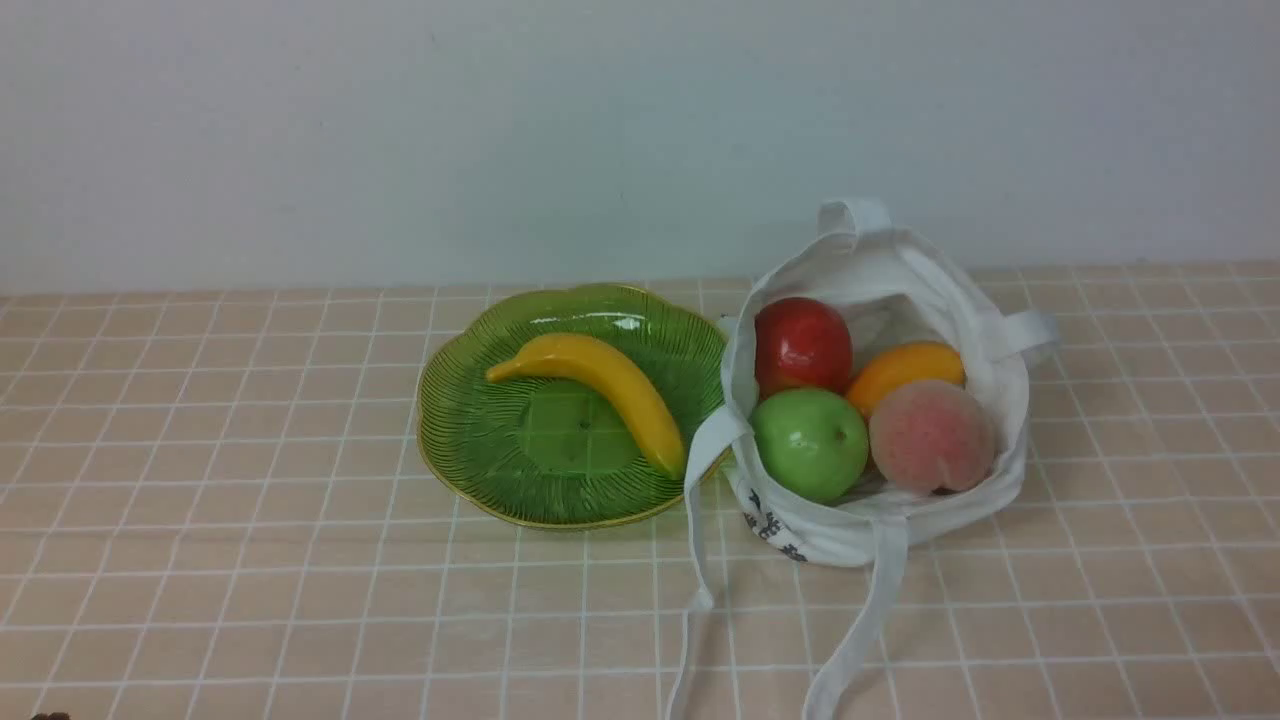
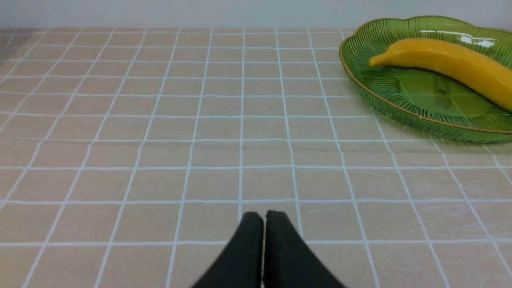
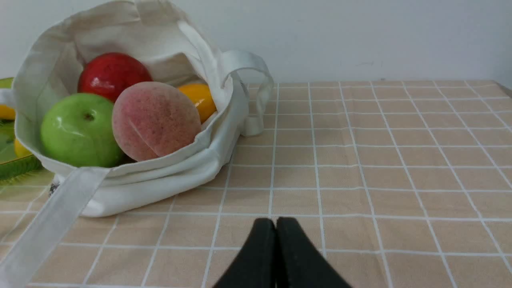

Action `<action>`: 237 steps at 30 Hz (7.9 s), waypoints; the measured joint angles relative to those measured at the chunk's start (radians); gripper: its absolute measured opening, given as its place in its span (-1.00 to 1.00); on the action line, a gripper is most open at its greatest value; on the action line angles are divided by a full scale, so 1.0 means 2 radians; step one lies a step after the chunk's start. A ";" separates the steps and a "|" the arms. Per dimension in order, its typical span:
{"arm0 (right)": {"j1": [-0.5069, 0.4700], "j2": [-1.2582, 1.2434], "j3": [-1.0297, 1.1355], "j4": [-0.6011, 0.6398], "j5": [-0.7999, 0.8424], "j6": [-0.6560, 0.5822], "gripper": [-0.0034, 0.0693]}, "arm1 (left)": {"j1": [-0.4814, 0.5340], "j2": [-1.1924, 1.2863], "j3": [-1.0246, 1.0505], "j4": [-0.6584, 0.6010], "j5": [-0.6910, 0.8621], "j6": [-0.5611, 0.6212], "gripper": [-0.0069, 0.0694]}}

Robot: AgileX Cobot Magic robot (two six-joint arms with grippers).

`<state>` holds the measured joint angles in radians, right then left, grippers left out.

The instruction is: Take the fruit out of the bag on the brown coffee tablecloth and place them on the plate.

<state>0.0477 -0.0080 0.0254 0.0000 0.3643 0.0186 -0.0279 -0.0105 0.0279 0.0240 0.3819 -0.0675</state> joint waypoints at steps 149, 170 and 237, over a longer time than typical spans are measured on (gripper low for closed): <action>0.145 0.900 -0.813 -0.033 0.431 0.116 0.51 | 0.000 0.000 0.000 0.000 0.000 0.000 -0.84; 0.273 1.028 -0.868 0.199 0.171 -0.088 0.51 | 0.000 0.000 0.000 0.000 0.000 0.000 -0.84; 0.239 0.139 -0.171 -0.088 -0.051 0.064 -0.94 | 0.000 0.000 0.000 0.000 0.000 0.000 -0.84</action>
<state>0.5259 0.2706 -0.3174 -0.1770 0.2614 0.1466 -0.0279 -0.0105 0.0279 0.0240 0.3819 -0.0675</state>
